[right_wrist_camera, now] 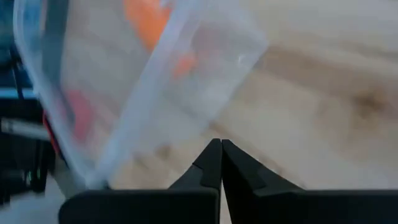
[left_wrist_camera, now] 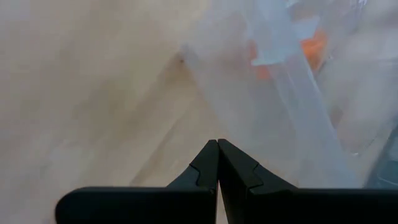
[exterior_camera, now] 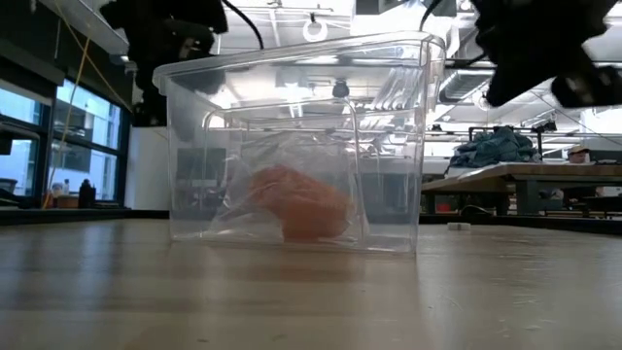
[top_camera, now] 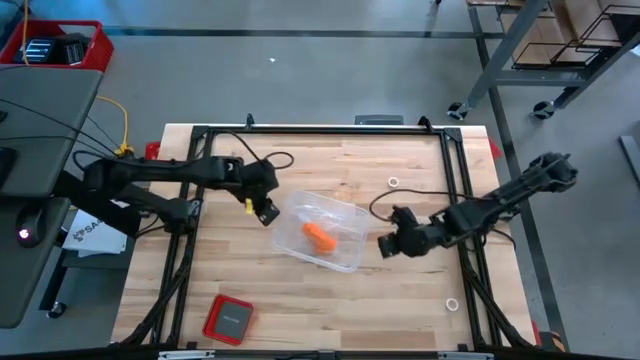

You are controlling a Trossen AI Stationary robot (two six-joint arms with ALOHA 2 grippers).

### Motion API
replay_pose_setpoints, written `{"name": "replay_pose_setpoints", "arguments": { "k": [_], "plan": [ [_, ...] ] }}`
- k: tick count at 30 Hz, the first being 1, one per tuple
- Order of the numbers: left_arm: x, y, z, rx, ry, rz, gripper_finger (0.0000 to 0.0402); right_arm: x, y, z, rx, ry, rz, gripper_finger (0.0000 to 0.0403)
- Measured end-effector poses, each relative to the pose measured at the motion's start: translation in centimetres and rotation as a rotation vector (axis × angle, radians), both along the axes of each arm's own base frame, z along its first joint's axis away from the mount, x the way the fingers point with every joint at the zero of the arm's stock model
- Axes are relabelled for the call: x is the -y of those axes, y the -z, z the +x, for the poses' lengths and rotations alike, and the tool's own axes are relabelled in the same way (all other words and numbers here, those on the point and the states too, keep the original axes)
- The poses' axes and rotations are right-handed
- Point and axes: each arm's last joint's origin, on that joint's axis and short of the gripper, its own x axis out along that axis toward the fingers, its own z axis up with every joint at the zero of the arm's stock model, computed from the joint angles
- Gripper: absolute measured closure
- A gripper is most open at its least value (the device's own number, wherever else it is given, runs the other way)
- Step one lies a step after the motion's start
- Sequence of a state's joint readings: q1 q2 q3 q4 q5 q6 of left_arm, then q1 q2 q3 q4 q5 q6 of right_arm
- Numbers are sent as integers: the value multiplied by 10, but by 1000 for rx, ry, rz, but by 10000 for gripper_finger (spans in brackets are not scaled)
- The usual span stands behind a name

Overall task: Roll bandage
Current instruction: Adjust the transparent bin to the center of the table

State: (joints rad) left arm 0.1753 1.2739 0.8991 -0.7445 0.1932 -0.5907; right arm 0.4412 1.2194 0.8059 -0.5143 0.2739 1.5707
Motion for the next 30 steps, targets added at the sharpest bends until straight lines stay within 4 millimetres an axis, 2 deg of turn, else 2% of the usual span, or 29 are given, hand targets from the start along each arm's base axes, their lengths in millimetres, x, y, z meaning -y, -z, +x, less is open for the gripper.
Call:
{"name": "replay_pose_setpoints", "arguments": {
  "k": [5,13,17,22,30],
  "plan": [
    [7,11,19,48,54,-116,401,22,13,8,34,81,-14,403],
    [27,20,38,89,81,-172,401,51,14,16,39,104,-63,403],
    [29,21,39,84,70,-170,401,61,14,18,31,80,-55,403],
    [24,14,35,115,41,-148,401,63,14,17,11,9,-28,403],
    [9,-9,21,212,48,-86,401,67,7,-8,-94,-39,-30,403]
  ]
}}
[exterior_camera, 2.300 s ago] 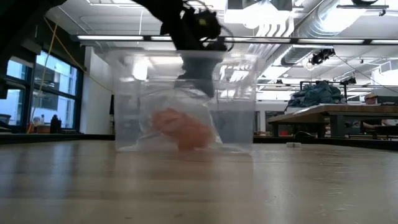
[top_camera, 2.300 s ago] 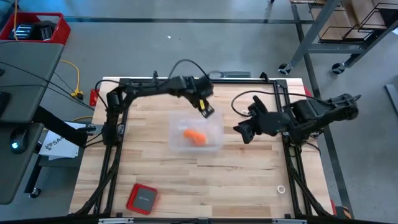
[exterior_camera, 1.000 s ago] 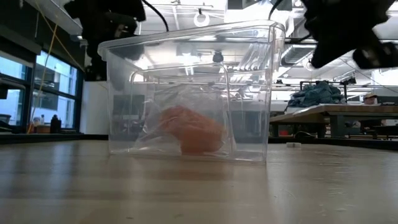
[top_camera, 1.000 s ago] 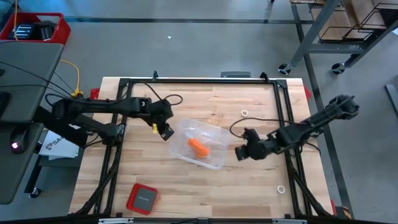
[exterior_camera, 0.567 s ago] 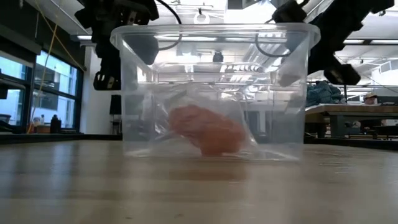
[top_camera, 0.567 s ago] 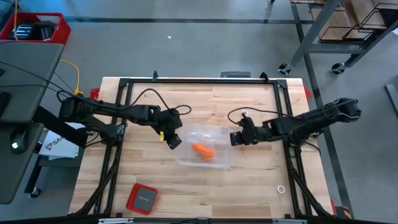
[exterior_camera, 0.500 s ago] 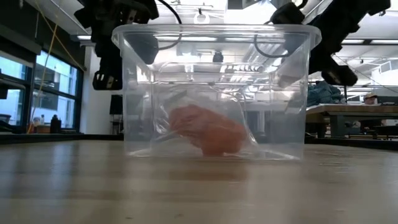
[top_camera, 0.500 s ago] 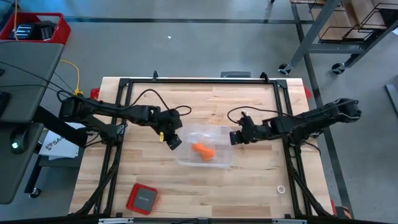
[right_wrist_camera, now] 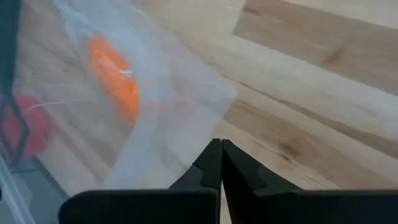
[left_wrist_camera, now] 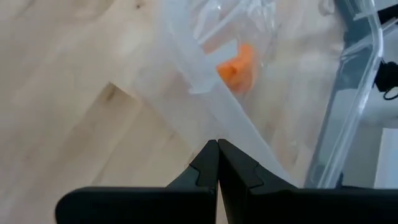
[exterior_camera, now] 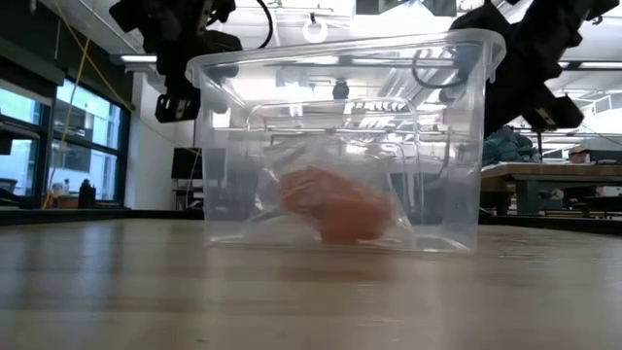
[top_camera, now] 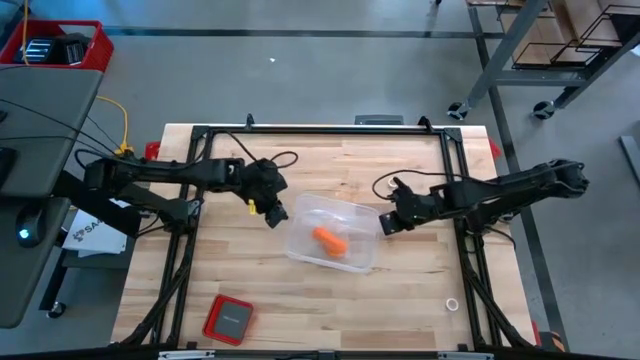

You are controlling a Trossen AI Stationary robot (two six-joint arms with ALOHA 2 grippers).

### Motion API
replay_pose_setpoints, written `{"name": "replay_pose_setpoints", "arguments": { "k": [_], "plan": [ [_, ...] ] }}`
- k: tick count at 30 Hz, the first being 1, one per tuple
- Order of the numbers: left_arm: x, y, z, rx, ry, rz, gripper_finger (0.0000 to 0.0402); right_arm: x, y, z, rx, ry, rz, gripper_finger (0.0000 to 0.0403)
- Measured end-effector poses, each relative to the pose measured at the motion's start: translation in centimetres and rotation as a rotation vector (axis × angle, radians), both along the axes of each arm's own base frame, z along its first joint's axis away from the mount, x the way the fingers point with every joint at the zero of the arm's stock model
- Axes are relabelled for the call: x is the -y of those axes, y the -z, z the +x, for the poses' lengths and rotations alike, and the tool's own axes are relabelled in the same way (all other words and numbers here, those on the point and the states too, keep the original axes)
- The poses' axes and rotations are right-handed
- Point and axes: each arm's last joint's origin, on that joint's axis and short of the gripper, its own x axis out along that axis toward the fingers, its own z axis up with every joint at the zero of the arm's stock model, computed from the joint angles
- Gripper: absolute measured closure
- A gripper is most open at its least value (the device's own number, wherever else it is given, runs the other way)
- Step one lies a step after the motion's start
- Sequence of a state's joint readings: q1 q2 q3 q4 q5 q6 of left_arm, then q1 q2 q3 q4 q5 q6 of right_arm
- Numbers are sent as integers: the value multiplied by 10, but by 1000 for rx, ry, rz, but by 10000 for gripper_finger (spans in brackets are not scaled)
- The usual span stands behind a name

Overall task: Roll bandage
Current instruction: Adjust the transparent bin to the center of the table

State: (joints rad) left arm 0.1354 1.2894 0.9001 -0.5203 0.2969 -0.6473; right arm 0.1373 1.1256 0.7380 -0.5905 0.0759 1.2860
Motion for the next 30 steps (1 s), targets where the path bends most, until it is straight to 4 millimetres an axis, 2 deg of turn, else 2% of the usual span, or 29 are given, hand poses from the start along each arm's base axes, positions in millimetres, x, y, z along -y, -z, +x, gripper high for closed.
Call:
{"name": "replay_pose_setpoints", "arguments": {
  "k": [10,15,21,30],
  "plan": [
    [-4,-5,-8,40,152,134,401,5,-8,-19,-43,38,15,403],
    [-8,4,-14,-62,186,210,401,0,-8,-6,36,72,85,403],
    [-7,1,-17,-30,300,273,401,-2,0,9,53,93,95,403],
    [-1,7,-20,-60,364,283,401,20,-3,16,119,148,47,403]
  ]
}}
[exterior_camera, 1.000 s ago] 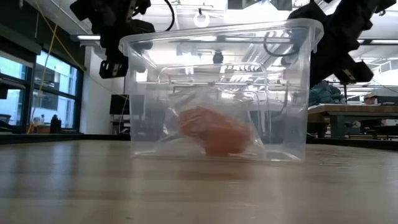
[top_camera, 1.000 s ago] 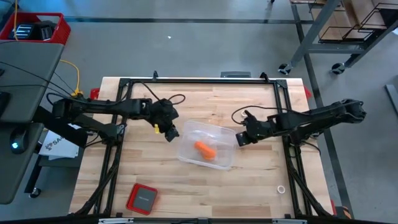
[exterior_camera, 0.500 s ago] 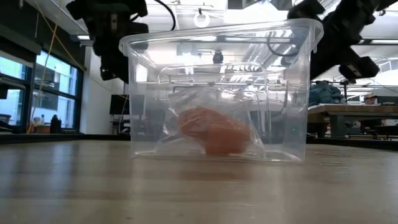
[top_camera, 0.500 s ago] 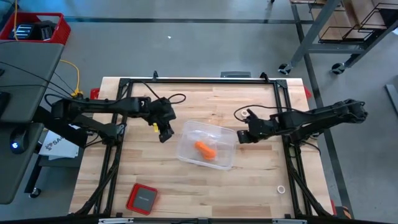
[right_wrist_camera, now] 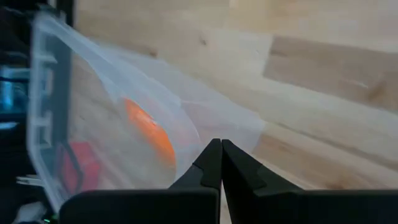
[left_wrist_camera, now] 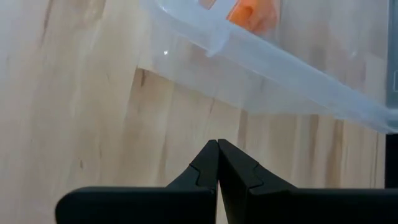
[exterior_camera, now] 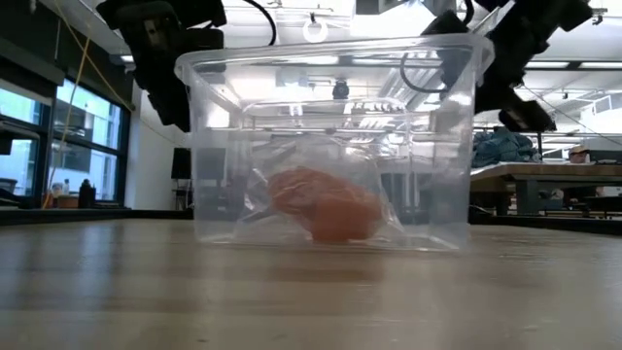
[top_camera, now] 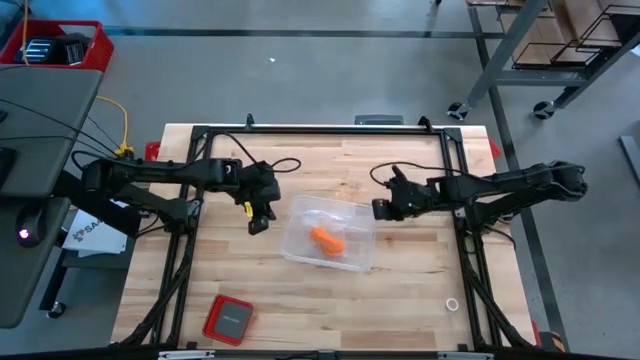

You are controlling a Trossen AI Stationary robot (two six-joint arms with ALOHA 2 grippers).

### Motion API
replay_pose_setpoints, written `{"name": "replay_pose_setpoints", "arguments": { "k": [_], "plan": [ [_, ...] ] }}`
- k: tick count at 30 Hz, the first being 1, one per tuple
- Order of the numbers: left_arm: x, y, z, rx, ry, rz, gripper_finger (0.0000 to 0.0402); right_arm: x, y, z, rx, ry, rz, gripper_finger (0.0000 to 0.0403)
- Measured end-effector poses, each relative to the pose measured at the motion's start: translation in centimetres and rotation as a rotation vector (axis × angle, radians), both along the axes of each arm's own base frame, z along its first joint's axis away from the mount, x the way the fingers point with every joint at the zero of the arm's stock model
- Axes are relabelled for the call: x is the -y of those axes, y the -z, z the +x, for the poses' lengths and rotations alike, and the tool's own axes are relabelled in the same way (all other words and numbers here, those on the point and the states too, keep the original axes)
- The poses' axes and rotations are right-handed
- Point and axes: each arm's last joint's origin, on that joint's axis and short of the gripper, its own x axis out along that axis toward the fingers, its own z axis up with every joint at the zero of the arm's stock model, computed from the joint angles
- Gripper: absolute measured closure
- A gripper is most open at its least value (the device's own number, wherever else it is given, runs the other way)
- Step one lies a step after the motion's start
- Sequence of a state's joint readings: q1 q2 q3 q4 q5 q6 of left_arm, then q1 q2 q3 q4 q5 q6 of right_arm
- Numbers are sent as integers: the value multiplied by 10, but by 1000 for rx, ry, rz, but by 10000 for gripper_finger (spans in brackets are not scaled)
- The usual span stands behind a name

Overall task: Roll bandage
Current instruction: Adjust the transparent bin to the center of the table

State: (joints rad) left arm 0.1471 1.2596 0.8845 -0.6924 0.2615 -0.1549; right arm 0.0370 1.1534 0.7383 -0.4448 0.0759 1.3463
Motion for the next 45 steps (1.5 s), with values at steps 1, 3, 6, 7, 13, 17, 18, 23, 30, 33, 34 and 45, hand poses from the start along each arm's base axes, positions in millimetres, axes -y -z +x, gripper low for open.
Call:
{"name": "replay_pose_setpoints", "arguments": {
  "k": [1,3,6,7,13,17,18,23,30,33,34,45],
  "plan": [
    [1,1,0,-3,0,-3,401,2,-1,1,15,4,-1,403],
    [3,4,-1,-17,-7,-12,401,6,-2,2,30,9,-6,403],
    [4,6,-2,-22,-12,-19,401,10,-3,3,37,11,-23,403],
    [5,6,-1,-20,-10,-19,401,12,-2,3,32,11,-29,403],
    [6,5,-1,-11,-5,-18,401,15,2,-3,-35,-9,-16,403],
    [6,5,-1,-11,-5,-18,401,0,0,-1,-11,-80,49,403],
    [6,5,-1,-11,-5,-18,401,-3,0,0,-4,-89,58,403],
    [6,5,-1,-11,-6,-18,401,-14,-1,-1,2,-90,75,403],
    [6,5,-1,-11,-6,-17,401,-8,-2,1,27,-33,58,403],
    [6,5,-1,-11,-7,-16,401,-3,-5,4,68,-20,55,403],
    [6,5,-1,-11,-7,-17,401,-2,-6,6,86,-17,54,403],
    [6,6,-1,-13,-8,-15,401,3,1,-1,-17,-44,31,403]
  ]
}}
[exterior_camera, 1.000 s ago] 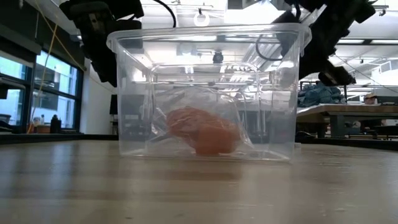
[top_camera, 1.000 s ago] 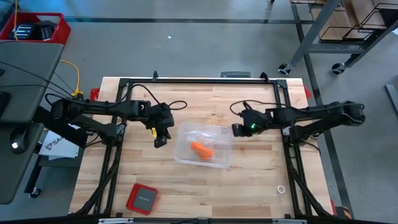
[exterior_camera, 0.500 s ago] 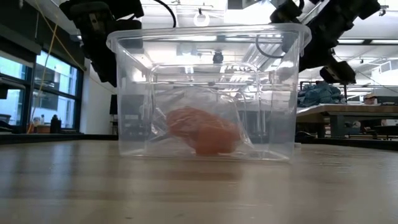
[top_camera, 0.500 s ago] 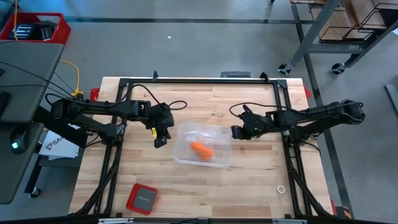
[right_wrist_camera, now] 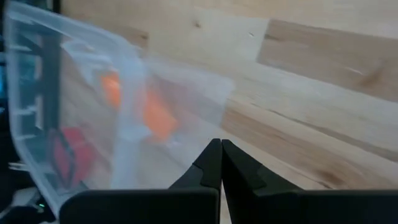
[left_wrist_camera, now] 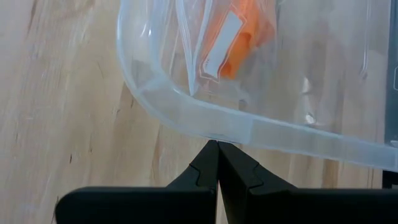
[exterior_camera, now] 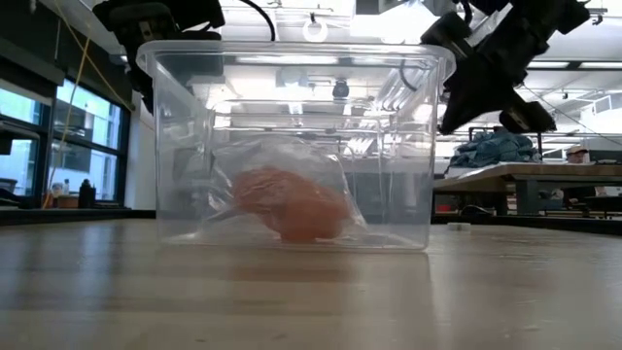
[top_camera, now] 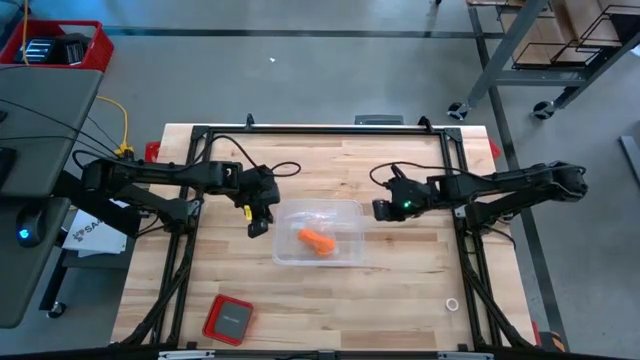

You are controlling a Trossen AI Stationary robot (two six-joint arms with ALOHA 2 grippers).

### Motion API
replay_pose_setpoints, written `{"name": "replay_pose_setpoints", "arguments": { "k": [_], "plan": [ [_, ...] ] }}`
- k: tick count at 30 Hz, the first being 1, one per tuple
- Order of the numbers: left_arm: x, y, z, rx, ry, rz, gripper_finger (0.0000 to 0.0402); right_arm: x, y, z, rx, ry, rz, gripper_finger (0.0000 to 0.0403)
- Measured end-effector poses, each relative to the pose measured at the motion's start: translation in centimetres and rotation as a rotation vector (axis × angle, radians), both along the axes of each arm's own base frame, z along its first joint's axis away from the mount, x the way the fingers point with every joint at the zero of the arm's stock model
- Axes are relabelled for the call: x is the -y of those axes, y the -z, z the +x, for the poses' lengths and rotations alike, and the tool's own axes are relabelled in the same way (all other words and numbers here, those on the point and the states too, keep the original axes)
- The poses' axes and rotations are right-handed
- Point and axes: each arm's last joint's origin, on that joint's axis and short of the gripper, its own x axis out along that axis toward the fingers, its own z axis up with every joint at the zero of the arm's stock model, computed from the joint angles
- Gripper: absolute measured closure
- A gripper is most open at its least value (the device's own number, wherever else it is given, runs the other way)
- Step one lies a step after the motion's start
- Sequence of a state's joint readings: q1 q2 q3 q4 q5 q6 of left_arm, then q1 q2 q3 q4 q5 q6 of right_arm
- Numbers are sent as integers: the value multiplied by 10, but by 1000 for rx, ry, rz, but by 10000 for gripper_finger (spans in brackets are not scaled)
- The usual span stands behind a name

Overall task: Roll bandage
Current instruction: Adjust the transparent bin to the center of the table, then return to Home Position

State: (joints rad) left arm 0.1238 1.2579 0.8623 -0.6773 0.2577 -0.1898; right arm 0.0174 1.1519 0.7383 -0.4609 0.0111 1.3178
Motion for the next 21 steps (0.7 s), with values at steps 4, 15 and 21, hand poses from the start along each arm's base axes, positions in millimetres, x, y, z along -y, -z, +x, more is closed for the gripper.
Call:
{"name": "replay_pose_setpoints", "arguments": {
  "k": [4,15,21],
  "plan": [
    [-1,1,-2,-25,2,20,401,0,2,-3,-41,-23,4,403],
    [-5,-35,-52,25,-106,38,401,-2,5,-6,-81,-32,39,403],
    [1,-51,-78,592,-252,-47,401,-2,5,-6,-82,-25,49,403]
  ]
}}
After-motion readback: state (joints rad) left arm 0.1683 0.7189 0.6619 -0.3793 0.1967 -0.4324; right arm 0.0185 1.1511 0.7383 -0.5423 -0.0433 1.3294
